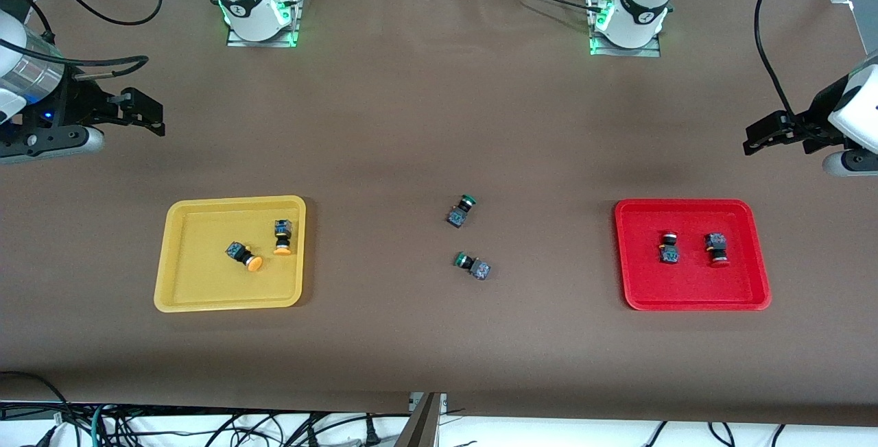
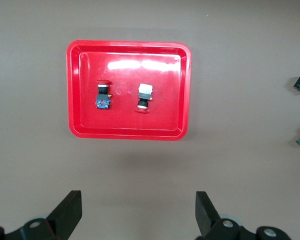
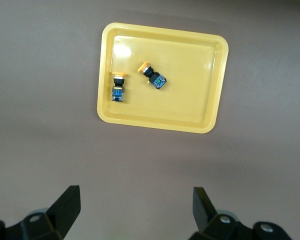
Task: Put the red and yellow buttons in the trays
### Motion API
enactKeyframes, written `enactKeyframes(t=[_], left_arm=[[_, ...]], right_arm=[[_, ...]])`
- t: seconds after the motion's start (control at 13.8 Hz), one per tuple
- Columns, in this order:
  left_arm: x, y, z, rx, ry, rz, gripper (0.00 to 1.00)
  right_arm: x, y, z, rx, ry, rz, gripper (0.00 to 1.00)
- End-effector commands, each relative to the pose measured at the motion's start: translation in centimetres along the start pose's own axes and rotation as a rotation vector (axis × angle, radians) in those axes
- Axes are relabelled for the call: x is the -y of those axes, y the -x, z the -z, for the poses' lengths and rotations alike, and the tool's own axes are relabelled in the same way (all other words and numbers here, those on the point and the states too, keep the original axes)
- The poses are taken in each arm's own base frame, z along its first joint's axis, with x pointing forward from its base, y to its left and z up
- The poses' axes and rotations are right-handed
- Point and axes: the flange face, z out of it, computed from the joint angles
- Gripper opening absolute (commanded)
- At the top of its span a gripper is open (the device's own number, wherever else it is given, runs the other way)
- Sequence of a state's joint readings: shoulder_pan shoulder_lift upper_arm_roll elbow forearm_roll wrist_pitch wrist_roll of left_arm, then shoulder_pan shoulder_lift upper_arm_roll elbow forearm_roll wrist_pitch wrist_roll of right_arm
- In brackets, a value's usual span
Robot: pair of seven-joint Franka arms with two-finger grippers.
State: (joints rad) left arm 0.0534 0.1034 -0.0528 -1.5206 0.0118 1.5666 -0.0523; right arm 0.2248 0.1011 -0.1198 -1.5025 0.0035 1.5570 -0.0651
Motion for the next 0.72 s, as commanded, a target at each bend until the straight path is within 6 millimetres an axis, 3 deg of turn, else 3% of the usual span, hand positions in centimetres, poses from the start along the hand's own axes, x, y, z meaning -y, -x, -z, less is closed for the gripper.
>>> enactKeyframes(t=[0.0, 0.65], left_arm=[[-0.16, -0.51, 0.5, -0.004, -0.027, -0.003, 1.0], [-0.17, -0.51, 0.5, -0.004, -0.025, -0.003, 1.0]], right_arm=[[-0.37, -0.08, 0.43, -0.004, 0.014, 0.012, 0.99], [0.21, 0.05, 0.28, 0.007, 0.001, 0.017, 0.99]])
